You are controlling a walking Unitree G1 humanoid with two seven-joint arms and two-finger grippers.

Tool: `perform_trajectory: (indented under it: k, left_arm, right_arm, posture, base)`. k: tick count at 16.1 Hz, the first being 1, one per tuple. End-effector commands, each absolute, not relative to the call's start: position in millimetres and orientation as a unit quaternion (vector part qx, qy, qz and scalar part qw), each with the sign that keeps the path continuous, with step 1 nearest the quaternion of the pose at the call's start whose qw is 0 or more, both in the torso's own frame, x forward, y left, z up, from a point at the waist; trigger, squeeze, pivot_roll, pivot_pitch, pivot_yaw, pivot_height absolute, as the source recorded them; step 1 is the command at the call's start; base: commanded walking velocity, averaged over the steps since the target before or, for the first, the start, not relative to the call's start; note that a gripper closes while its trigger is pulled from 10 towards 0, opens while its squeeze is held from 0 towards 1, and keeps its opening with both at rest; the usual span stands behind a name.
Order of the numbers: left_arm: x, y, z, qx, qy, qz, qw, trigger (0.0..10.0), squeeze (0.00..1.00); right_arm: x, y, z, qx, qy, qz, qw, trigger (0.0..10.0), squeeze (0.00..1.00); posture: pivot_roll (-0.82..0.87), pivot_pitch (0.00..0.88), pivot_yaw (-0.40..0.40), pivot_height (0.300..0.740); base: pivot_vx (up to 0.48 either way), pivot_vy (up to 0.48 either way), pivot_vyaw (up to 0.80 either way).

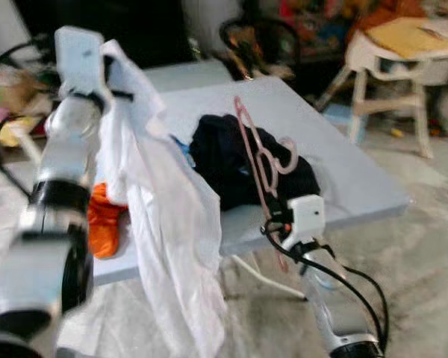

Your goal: Hang hanger

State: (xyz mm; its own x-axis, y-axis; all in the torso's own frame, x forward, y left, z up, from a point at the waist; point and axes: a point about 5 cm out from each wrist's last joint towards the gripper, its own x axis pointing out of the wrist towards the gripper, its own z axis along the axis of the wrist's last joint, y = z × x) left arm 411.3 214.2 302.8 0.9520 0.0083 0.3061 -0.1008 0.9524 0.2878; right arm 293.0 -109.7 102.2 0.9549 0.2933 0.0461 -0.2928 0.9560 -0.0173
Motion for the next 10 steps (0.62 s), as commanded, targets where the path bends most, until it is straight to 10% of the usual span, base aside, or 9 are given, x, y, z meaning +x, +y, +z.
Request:
perform_trajectory:
  k: [1, 10]
  left_arm:
    - [414, 221, 321, 0.176, -0.158, 0.041, 0.971, 10.0, 0.0]
    - [417, 194, 372, 0.133, -0.227, 0.058, 0.963, 10.0, 0.0]
  right_arm:
    - [289, -109, 96, -0.006, -0.006, 0.147, 0.989, 10.0, 0.0]
    - [274, -115, 92, -0.006, 0.009, 0.129, 0.992, 10.0, 0.0]
  posture:
    - [-0.1, 0.0, 0.089, 0.74]
    - [-0.14, 0.013, 0.101, 0.74]
  base:
    - [0.0, 0.0, 0.0]
    - [0.0, 0.0, 0.0]
